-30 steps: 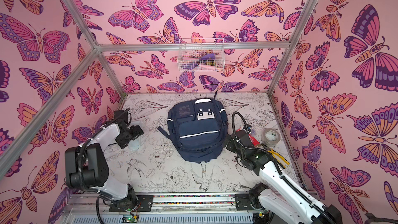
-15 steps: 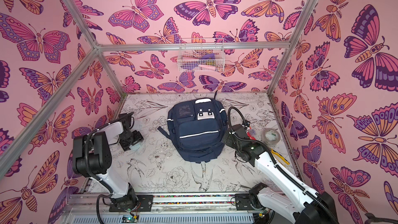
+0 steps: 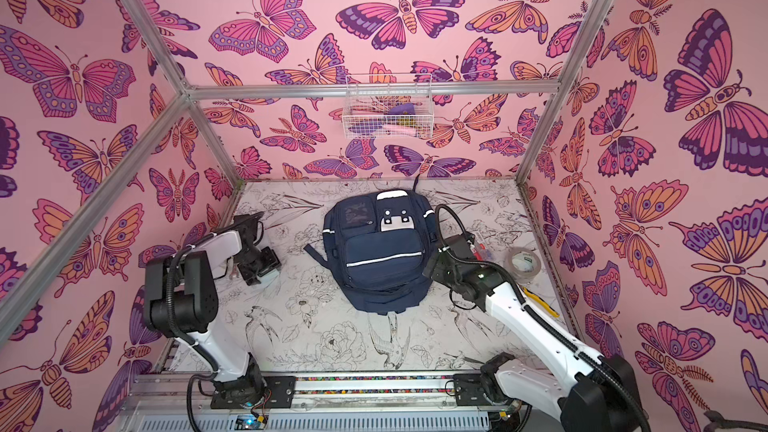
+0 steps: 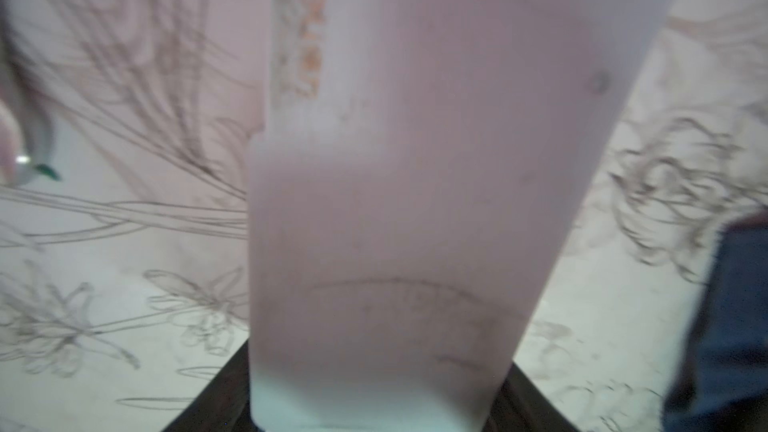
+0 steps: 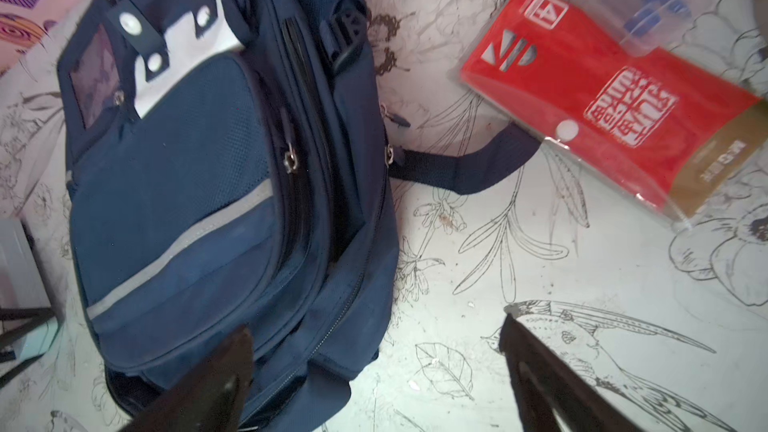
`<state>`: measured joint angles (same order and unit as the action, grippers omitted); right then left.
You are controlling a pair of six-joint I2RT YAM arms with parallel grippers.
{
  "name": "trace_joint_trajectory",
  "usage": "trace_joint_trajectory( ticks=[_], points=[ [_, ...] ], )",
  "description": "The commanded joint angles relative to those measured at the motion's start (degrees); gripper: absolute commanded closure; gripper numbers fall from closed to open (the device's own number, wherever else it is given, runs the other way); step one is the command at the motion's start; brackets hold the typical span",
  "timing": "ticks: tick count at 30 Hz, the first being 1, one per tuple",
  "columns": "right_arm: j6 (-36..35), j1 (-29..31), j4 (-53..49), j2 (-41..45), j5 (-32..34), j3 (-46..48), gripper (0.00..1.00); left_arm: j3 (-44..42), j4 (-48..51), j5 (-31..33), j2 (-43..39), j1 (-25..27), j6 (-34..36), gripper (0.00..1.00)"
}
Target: Pack the student bag
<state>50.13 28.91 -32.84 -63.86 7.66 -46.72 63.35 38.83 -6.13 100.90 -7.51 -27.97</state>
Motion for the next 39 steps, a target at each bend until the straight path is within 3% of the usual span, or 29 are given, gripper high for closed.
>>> trace_joint_trajectory(
  ticks=[1,9,13,19,24,29,39],
  points=[
    [2.1,0.0,-0.8,-0.9,-5.1,-4.1,0.13,-0.5,-2.6,-8.2,-5.0,3.7,-1.8,0.75],
    [5.2,3.2,-4.1,-4.0,-4.2,-13.5,0.2,-3.2,-6.2,-10.5,-13.6,20.8,-1.5,0.82],
    [5.3,7.4,-4.5,-6.7,-2.6,-18.2,0.24,-4.3,-7.6,-9.5,-16.7,26.6,-0.4,0.86],
    [5.3,14.8,-4.5,-8.7,-0.4,-21.9,0.27,-6.9,-12.2,-13.5,-19.8,30.7,-0.7,0.9],
    [5.1,18.2,2.4,-8.8,-3.5,-21.1,0.27,-8.9,-17.2,-16.7,-25.5,33.8,-1.0,0.88],
    [2.4,20.3,9.6,-12.1,-7.8,-22.1,0.27,-11.2,-21.7,-15.5,-32.2,36.8,-3.5,0.87],
    [-0.1,20.3,20.1,-21.6,-11.0,-26.1,0.29,-15.3,-25.3,-9.1,-36.9,40.5,-7.6,0.87]
  ],
)
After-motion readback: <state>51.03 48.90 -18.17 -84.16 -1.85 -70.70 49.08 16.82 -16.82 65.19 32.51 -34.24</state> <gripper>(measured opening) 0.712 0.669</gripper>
